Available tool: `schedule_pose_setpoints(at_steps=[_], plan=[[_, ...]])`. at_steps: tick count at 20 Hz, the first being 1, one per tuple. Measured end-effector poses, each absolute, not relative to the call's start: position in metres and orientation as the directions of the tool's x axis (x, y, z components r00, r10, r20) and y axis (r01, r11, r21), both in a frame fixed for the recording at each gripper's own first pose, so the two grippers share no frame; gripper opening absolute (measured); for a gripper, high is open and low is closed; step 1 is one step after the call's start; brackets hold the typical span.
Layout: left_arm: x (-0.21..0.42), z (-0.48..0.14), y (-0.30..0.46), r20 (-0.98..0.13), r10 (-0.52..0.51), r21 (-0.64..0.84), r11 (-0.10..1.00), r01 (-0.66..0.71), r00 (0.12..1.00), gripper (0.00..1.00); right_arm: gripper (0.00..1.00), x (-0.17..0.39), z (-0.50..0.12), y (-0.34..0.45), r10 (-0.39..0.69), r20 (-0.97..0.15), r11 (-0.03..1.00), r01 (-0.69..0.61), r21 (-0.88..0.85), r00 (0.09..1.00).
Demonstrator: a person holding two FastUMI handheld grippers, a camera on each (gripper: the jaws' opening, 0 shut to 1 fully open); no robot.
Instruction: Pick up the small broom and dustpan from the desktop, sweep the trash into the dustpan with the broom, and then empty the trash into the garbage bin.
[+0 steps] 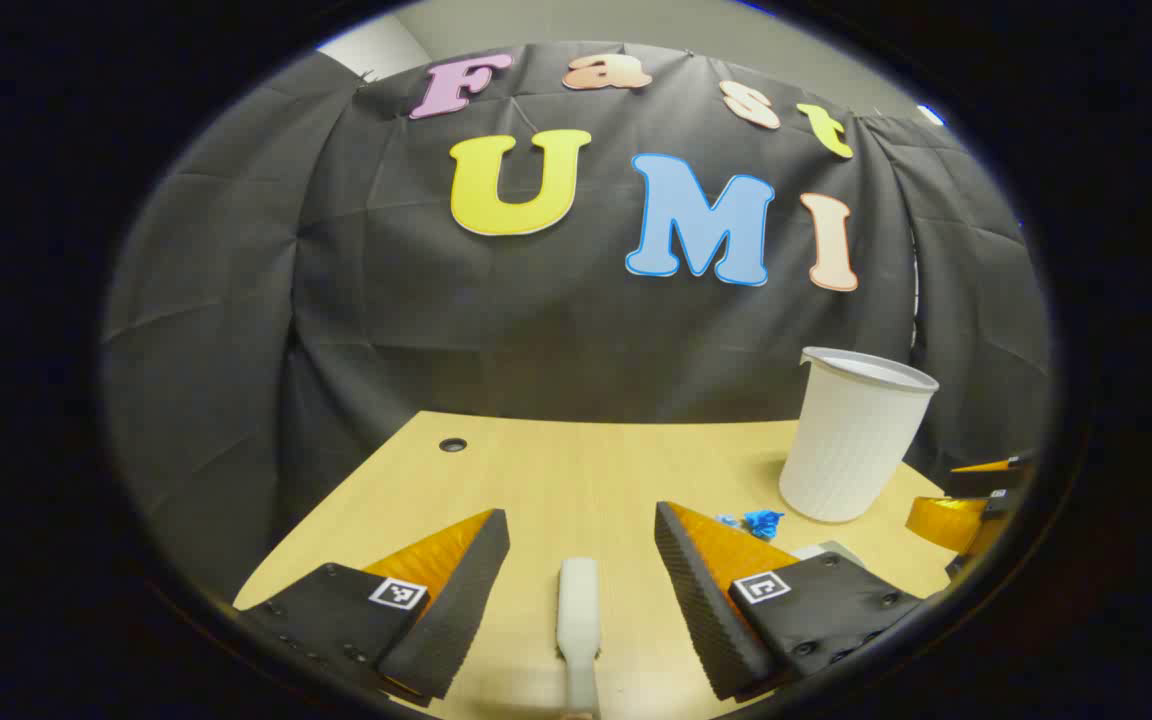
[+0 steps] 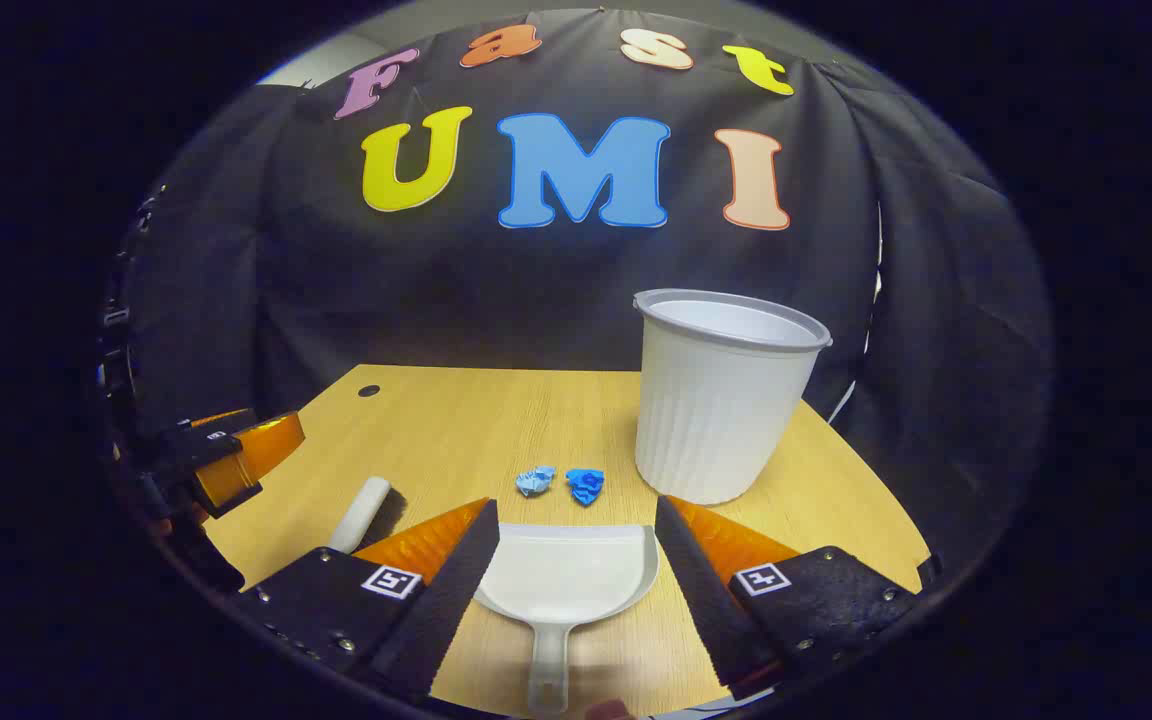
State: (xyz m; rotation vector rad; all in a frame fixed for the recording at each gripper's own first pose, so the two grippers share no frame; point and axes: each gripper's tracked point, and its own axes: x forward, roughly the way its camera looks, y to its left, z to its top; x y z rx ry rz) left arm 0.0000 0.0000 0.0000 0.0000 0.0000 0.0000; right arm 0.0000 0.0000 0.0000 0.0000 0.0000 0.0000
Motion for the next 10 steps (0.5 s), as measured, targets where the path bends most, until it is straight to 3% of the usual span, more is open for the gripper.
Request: schedule_pose_setpoints(at_steps=[5,10], plan=[[0.005,-0.005,-0.007,-0.022,-0.012,0.003,1.000,0.012,1.000,0.93,0.98,0.005,-0.006,-0.002,-0.001,-0.026,1.000,0.001,-0.010,1.000],[0.008,-0.008,-0.011,-0.031,-0.021,-0.001,1.000,0.021,0.999,0.94,0.98,0.006,-0.008,-0.003,-0.007,-0.025,0.999,0.006,-0.039,1.000]])
